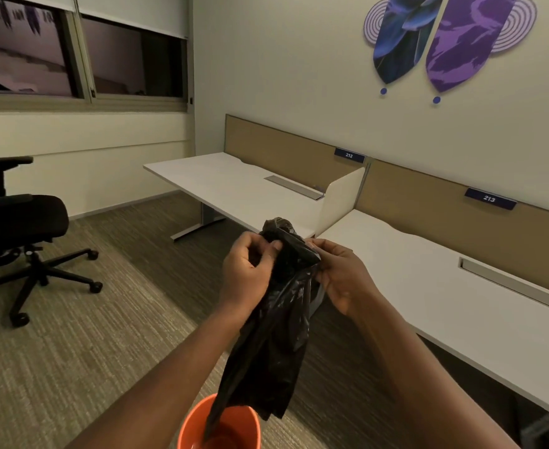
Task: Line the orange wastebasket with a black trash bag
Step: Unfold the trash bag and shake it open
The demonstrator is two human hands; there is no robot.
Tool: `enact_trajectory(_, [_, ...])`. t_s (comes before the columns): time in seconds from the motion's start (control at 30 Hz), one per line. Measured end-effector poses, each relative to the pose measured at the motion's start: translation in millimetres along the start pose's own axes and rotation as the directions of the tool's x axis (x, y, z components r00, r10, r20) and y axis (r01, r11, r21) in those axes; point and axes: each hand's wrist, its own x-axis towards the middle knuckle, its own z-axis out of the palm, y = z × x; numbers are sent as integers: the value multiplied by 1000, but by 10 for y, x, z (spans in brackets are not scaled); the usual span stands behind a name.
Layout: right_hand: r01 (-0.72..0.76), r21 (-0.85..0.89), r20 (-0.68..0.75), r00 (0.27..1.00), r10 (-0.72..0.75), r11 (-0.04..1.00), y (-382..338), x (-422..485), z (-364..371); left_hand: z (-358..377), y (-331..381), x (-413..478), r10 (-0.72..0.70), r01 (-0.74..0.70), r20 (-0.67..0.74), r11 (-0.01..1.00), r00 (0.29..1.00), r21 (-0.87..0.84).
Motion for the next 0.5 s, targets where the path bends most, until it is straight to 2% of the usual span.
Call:
enact_trajectory(0.03, [-11,39,25,1000,10,999,8,6,-3,-7,-16,17,-117,117,12,993,993,25])
enact_trajectory(0.1, [-41,33,69,997,39,999,25,4,16,17,-44,11,-330,354,202,930,922,-94])
enact_trajectory(0.13, [-50,-21,69,996,52,999,24,-1,30,28,-60,9,-378,430,281,890,882,-151])
enact_trajectory(0.17, [-52,-73,48,997,55,996,15,3,35,28,-76,16,-394,454,297,874,870,-173])
enact_trajectory(0.27, [-2,-126,-72,997,-7,992,-82,37,-70,-82,-92,140,-434,447,110,870,894,-208])
enact_trajectory(0.33, [46,-161,-135,988,-68,986,-179,38,-188,-237,-144,266,-385,382,24,904,923,-192])
enact_trajectory(0.43, [58,-258,-157,982,-101,965,-253,17,-290,-391,-158,368,-261,262,39,965,965,-24])
enact_trajectory(0.5, [31,-393,-194,974,-116,919,-253,27,-276,-402,-127,408,-223,225,40,974,974,-40])
